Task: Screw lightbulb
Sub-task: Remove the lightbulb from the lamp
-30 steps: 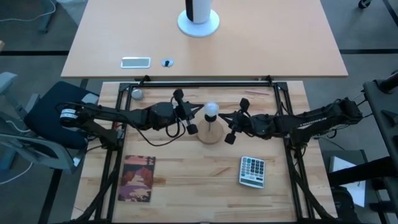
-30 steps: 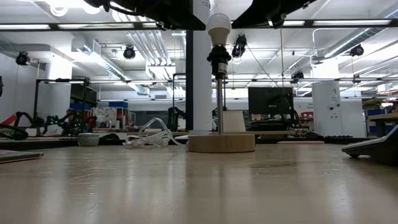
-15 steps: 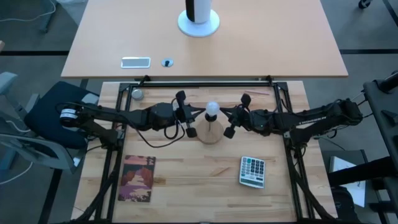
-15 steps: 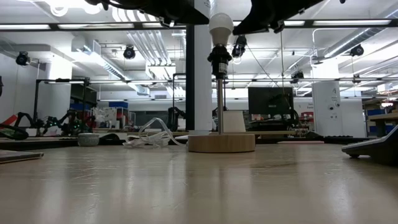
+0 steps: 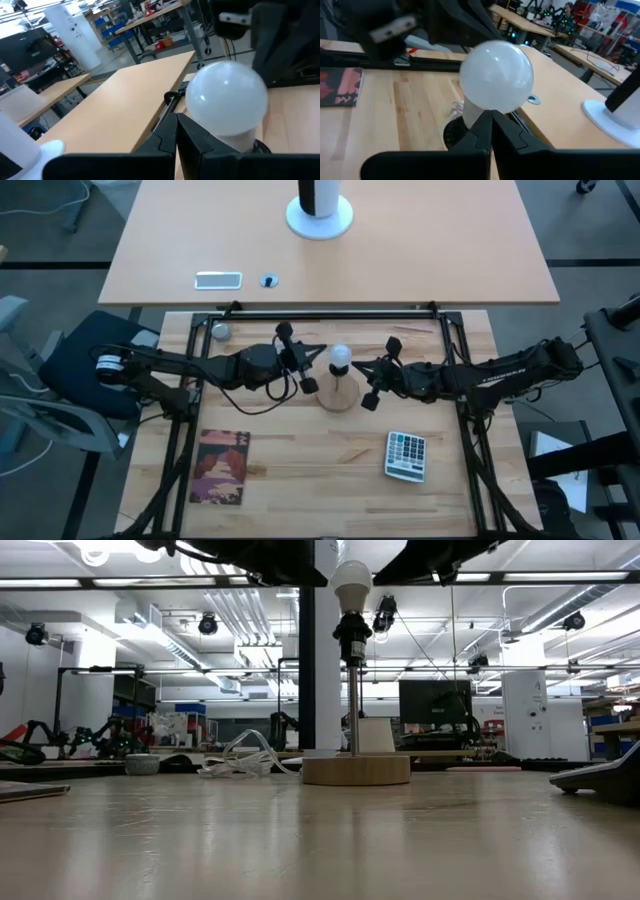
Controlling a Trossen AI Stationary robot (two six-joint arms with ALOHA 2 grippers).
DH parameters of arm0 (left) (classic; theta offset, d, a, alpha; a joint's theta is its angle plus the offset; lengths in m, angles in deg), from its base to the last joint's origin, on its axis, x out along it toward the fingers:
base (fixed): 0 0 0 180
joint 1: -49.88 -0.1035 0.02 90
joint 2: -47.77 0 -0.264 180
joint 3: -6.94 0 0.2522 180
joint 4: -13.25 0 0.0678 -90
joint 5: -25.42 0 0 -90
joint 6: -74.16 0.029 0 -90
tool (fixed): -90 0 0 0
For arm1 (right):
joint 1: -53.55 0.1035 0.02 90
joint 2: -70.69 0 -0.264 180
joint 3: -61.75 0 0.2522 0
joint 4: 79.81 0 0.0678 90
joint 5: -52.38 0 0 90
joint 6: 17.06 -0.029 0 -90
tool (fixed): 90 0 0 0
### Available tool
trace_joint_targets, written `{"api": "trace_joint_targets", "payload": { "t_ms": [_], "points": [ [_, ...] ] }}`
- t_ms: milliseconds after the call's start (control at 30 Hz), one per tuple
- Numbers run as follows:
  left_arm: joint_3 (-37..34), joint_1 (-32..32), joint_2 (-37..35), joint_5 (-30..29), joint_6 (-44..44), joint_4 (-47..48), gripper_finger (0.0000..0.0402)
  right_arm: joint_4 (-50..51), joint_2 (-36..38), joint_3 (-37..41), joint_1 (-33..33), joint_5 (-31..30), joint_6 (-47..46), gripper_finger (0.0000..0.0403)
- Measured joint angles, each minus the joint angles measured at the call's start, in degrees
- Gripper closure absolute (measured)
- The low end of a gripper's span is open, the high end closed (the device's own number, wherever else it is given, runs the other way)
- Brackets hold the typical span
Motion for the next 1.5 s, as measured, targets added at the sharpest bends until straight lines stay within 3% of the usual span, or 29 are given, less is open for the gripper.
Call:
{"api": "trace_joint_targets", "payload": {
  "t_ms": [133,333,800,1167,1500],
  "points": [
    [0.0,-0.4,0.7,0.5,-0.4,-0.1,0.0401,-1.6,-0.3,-0.3,-0.1,0.0,1.2,0.0403],
    [0.0,-0.3,0.8,6.1,-0.5,-0.1,0.0401,-2.2,-0.3,-0.2,-1.0,0.0,1.7,0.0403],
    [0.0,0.0,0.3,7.6,-1.3,0.1,0.0401,-1.9,-0.3,0.0,-2.0,-0.9,1.5,0.0403],
    [0.0,0.1,0.2,7.4,-10.0,-0.2,0.0401,-2.5,-0.3,0.1,-3.6,-0.5,6.3,0.0403],
    [0.0,1.5,-1.9,8.2,-8.9,-0.7,0.0401,-2.1,-0.1,-0.1,-4.8,0.4,5.9,0.0403]
  ]
}}
